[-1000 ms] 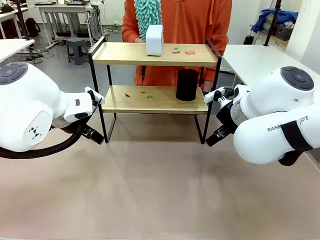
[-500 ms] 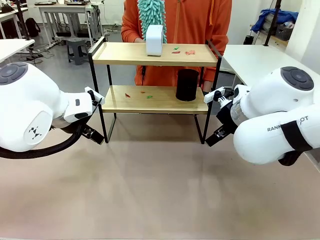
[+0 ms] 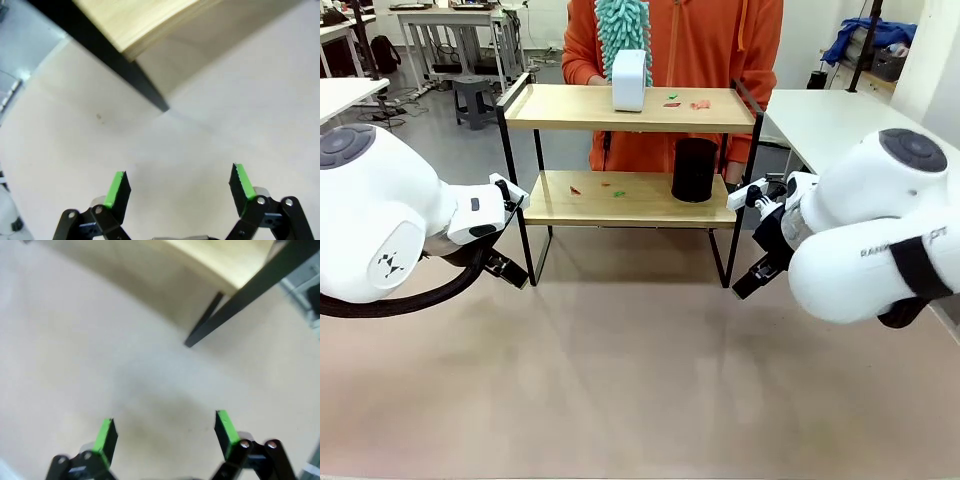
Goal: Clean the shelf.
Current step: Pick up the Duster from the human.
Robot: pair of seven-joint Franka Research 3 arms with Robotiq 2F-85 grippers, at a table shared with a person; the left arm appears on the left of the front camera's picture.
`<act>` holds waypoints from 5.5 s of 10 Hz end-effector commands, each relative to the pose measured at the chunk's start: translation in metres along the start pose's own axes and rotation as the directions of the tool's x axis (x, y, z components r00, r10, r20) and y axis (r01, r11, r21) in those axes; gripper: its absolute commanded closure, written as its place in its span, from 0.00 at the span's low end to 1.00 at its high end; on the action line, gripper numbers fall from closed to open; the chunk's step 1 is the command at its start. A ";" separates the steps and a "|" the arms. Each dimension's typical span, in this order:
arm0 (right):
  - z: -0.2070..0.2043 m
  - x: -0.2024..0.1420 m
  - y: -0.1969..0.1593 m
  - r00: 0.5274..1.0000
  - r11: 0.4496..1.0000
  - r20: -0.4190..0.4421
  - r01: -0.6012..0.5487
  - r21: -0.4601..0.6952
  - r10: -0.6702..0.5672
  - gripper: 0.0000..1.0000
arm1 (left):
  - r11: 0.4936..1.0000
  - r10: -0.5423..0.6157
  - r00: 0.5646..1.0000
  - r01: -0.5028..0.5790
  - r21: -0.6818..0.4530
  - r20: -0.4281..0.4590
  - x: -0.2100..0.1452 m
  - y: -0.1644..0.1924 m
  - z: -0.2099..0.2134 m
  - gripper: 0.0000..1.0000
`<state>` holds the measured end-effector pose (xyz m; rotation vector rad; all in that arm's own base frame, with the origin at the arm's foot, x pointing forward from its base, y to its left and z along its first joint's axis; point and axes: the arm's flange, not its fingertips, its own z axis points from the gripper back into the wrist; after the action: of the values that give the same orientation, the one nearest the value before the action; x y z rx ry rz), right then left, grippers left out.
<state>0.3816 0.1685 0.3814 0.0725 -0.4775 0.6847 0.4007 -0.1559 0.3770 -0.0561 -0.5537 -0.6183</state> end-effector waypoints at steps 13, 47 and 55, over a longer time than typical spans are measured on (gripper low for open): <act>0.212 -0.240 -0.217 0.494 0.385 0.071 0.573 0.723 -0.867 0.00 | 0.652 0.634 0.693 -0.241 -0.719 0.343 -0.165 0.212 0.200 0.00; 0.212 -0.240 -0.217 0.494 0.385 0.071 0.573 0.723 -0.867 0.00 | 0.263 0.629 0.759 -0.410 -0.874 -0.166 0.047 0.264 0.101 1.00; 0.212 -0.240 -0.217 0.494 0.385 0.071 0.573 0.723 -0.867 0.00 | 0.559 0.501 0.858 -0.224 -0.798 0.110 -0.102 0.239 0.248 1.00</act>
<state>0.2681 -0.1887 0.4807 1.0641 -0.5406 -0.1840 0.4047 0.1319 0.5563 -1.1518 -0.4875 -0.3177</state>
